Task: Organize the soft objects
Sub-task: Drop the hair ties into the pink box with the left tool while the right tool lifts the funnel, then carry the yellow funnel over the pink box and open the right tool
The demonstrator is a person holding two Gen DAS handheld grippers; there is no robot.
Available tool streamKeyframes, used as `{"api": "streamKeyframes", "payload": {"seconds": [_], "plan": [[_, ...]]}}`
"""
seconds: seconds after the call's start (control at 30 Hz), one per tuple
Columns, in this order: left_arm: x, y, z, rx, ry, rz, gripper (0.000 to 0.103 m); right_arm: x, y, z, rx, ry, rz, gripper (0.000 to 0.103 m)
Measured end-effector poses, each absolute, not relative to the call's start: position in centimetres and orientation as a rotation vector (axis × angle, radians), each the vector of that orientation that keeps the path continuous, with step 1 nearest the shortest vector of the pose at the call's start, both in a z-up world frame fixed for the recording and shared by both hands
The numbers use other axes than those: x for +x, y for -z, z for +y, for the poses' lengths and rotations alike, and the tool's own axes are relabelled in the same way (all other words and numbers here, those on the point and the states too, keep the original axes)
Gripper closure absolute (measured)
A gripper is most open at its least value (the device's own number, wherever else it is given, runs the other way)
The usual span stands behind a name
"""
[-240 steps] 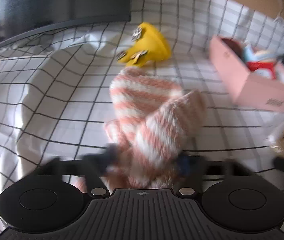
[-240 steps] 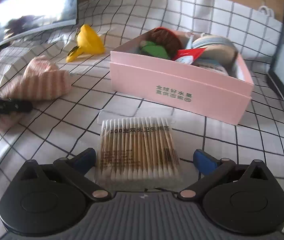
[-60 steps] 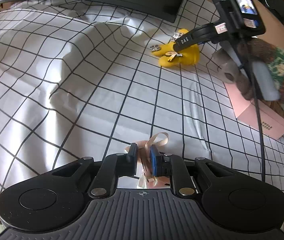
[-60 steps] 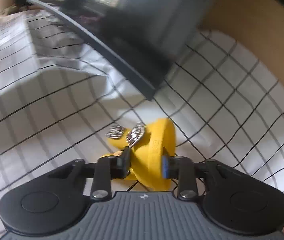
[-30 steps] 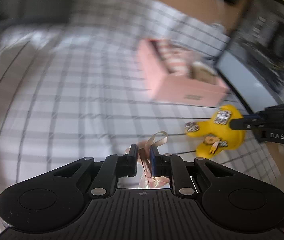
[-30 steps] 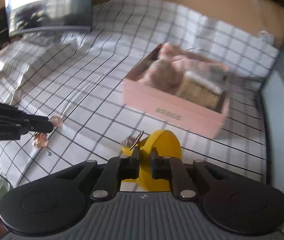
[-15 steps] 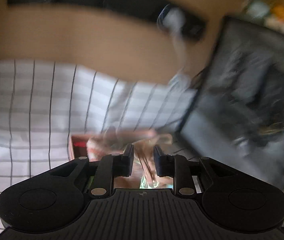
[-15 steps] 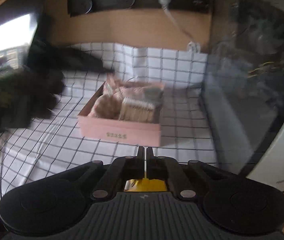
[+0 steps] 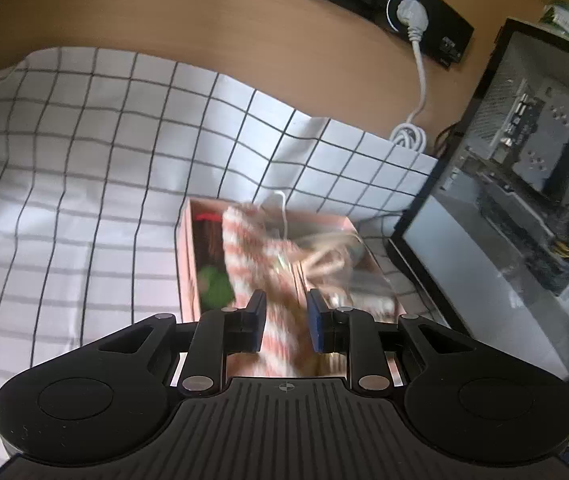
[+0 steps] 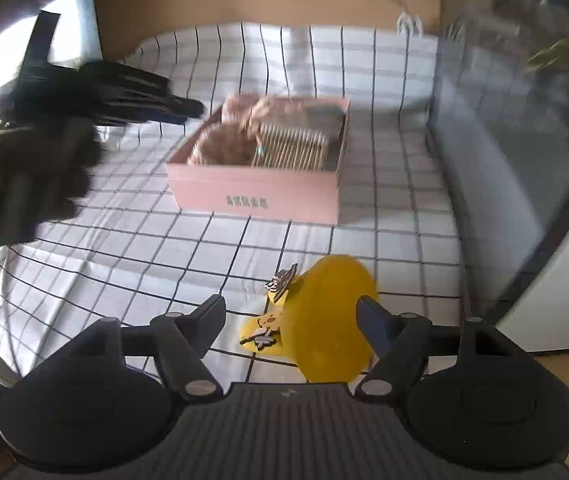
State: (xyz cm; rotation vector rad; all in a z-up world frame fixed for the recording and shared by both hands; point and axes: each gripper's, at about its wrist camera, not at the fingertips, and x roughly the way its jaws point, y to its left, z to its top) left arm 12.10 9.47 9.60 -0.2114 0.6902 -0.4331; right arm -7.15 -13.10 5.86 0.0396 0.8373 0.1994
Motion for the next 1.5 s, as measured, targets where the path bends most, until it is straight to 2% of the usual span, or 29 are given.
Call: {"api": "streamKeyframes", "payload": {"seconds": [0.03, 0.07, 0.1, 0.13, 0.2, 0.5, 0.6, 0.7, 0.83, 0.87, 0.9, 0.97, 1.07, 1.37, 1.5], "plan": [[11.3, -9.8, 9.9, -0.220, 0.438, 0.696, 0.079, -6.3, -5.1, -12.7, 0.031, -0.189, 0.856, 0.037], [10.6, -9.8, 10.1, -0.222, 0.444, 0.702, 0.079, -5.6, -4.5, -12.5, 0.021, -0.183, 0.874, 0.052], [9.9, -9.7, 10.3, -0.222, 0.448, 0.712, 0.079, -4.9, -3.9, -12.2, 0.002, -0.174, 0.901, 0.074], [9.1, -9.5, 10.7, -0.221, 0.452, 0.727, 0.079, -4.5, -3.6, -11.9, -0.021, -0.171, 0.928, 0.084], [7.6, -8.9, 11.4, -0.228, 0.462, 0.757, 0.079, -4.1, -4.2, -11.8, -0.032, -0.200, 0.926, 0.093], [2.0, -4.9, 16.2, -0.301, 0.369, 0.855, 0.079, 2.2, -15.8, -12.5, 0.088, -0.262, 0.595, 0.095], [0.9, -4.7, 17.4, -0.305, 0.328, 0.854, 0.079, 5.5, -17.5, -11.3, 0.121, -0.294, 0.504, 0.095], [0.3, -4.9, 18.6, -0.327, 0.285, 0.843, 0.079, 9.3, -15.4, -9.2, 0.069, -0.289, 0.447, 0.094], [-0.5, -4.4, 19.8, -0.334, 0.222, 0.868, 0.079, 15.7, -7.2, -7.5, 0.086, -0.241, 0.703, 0.094], [-0.7, -4.2, 20.1, -0.335, 0.210, 0.881, 0.079, 15.8, -6.1, -7.6, 0.116, -0.272, 0.711, 0.089], [-1.0, -4.1, 20.3, -0.333, 0.201, 0.895, 0.079, 15.4, -5.9, -7.5, 0.120, -0.274, 0.686, 0.088], [-1.6, -3.9, 20.8, -0.322, 0.184, 0.917, 0.079, 14.9, -6.4, -7.1, 0.097, -0.288, 0.673, 0.085], [-1.8, -3.3, 21.5, -0.341, 0.153, 0.944, 0.079, 14.5, -7.6, -7.0, 0.099, -0.305, 0.670, 0.094], [-0.3, -3.4, 19.2, -0.304, 0.241, 0.962, 0.079, 15.8, -14.7, -6.2, 0.095, -0.357, 0.509, 0.095], [-0.2, -3.1, 19.0, -0.308, 0.244, 0.970, 0.079, 15.6, -13.6, -7.1, 0.113, -0.353, 0.544, 0.095]]}}
